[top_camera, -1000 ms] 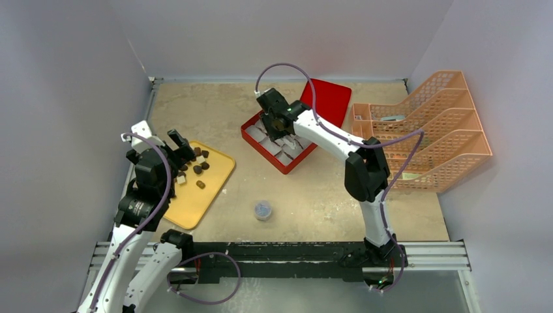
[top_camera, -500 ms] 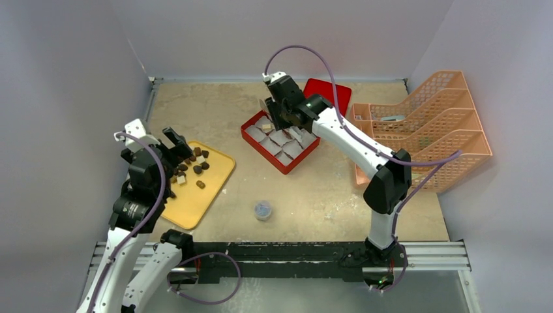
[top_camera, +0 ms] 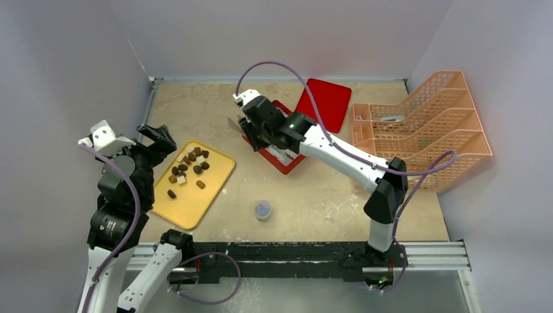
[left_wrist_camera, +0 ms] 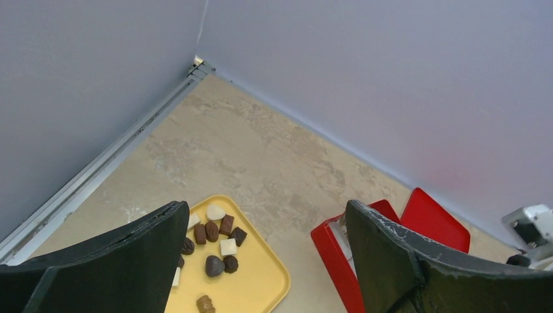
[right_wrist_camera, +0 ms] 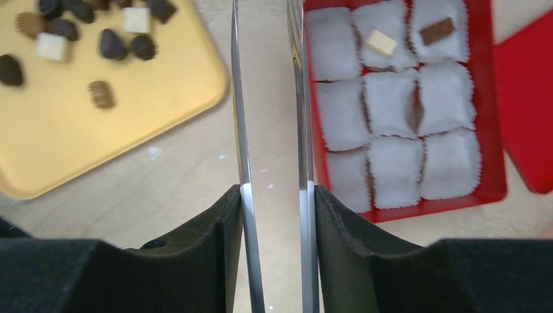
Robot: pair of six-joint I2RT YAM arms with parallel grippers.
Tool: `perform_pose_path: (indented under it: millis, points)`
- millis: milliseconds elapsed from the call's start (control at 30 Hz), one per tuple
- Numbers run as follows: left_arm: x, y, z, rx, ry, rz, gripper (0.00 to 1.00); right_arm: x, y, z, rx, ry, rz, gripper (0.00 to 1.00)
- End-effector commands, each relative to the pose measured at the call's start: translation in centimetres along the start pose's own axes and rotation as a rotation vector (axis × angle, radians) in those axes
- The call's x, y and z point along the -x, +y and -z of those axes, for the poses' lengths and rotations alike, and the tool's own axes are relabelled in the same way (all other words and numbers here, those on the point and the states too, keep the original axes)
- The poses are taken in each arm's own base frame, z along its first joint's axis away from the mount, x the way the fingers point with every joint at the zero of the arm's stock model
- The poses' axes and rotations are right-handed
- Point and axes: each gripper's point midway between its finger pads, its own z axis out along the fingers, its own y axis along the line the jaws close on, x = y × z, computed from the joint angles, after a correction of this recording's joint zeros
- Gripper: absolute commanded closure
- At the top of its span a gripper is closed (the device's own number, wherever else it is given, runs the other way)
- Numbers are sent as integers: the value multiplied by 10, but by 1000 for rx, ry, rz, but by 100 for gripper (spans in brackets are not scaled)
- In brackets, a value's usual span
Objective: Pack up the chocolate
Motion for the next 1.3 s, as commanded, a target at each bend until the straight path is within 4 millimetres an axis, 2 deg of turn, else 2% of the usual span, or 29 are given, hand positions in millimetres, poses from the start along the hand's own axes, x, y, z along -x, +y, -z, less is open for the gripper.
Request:
perform_pose_path:
  millis: [0, 233, 467, 600, 767, 1267]
  points:
    - [31, 2, 12, 4, -76, 44, 11, 21, 47, 18, 86, -102, -1, 56]
    - [49, 6, 25, 5, -120, 81, 11, 0, 110, 10, 150, -63, 90, 57]
    - [57, 14, 33, 22, -148, 106, 11, -22, 149, 1, 176, -23, 162, 57]
    - [60, 15, 34, 27, -155, 111, 11, -35, 163, -7, 180, 7, 195, 57]
    - [61, 17, 35, 36, -160, 110, 11, -42, 182, -11, 193, 14, 235, 57]
    - [58, 17, 33, 38, -156, 108, 11, -59, 191, -30, 160, 56, 332, 57]
